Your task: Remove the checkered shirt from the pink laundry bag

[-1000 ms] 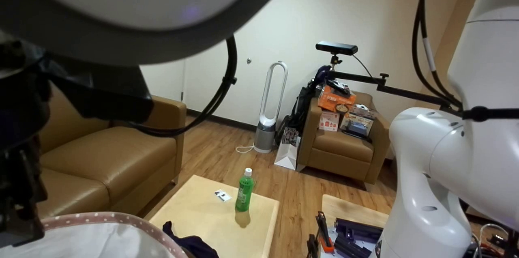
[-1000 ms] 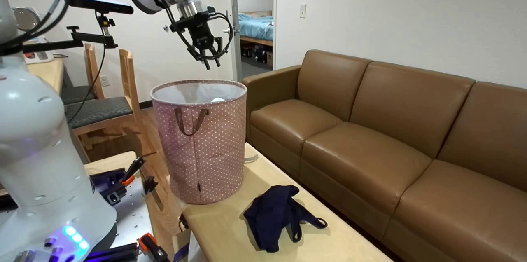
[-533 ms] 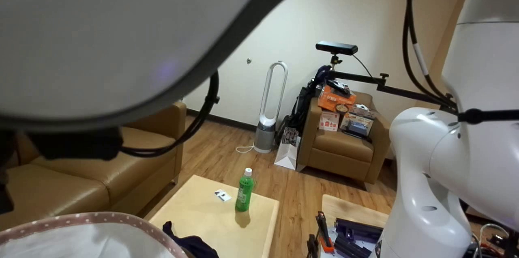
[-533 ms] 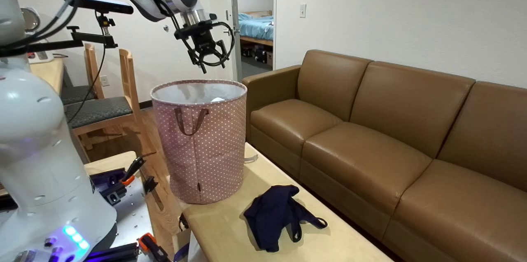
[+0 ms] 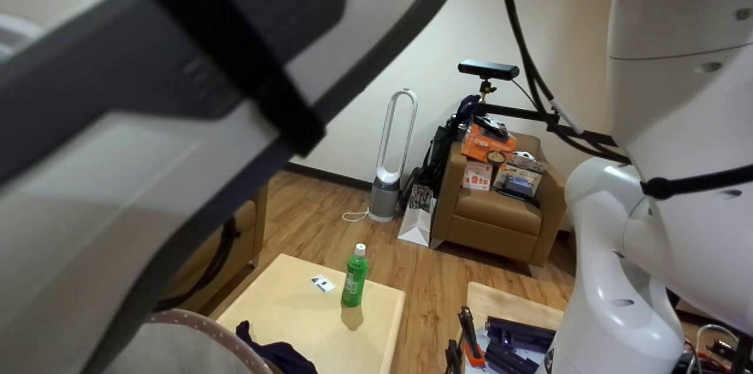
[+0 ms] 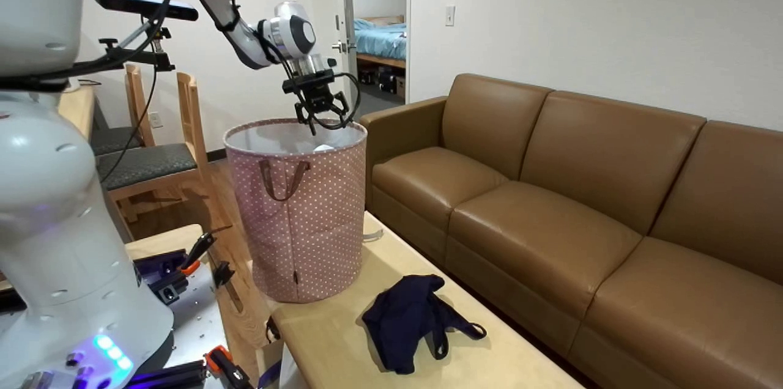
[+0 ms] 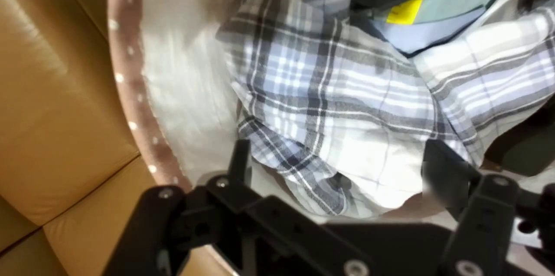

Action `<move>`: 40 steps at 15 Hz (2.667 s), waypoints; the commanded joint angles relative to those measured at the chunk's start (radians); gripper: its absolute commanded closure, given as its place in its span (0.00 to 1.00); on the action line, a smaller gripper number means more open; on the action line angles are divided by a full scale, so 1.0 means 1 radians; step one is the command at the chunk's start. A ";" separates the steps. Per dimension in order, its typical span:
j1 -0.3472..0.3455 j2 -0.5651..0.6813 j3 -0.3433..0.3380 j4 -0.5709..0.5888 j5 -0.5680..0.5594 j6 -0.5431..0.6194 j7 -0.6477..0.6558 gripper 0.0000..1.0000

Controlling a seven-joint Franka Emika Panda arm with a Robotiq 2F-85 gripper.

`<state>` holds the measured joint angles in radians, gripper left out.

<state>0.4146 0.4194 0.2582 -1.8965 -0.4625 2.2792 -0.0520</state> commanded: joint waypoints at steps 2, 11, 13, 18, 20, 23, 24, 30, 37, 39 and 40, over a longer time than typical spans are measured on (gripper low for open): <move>0.016 0.205 -0.020 0.134 0.003 0.121 -0.049 0.00; 0.049 0.443 -0.015 0.299 0.086 0.068 -0.124 0.00; 0.055 0.459 -0.018 0.316 0.096 0.055 -0.116 0.27; 0.060 0.436 -0.028 0.319 0.097 0.023 -0.106 0.61; 0.053 0.421 -0.024 0.303 0.095 0.041 -0.108 0.74; 0.040 0.382 -0.016 0.260 0.099 0.073 -0.109 0.93; 0.038 0.367 -0.016 0.247 0.098 0.082 -0.107 0.96; 0.043 0.226 -0.031 0.163 0.083 0.044 -0.087 0.95; 0.034 0.014 -0.046 0.054 0.067 -0.058 -0.065 0.95; 0.023 -0.052 -0.043 0.027 0.070 -0.096 -0.070 0.95; 0.016 -0.083 -0.042 0.016 0.070 -0.115 -0.073 0.95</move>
<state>0.4542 0.4606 0.2074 -1.8000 -0.3876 2.2139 -0.1391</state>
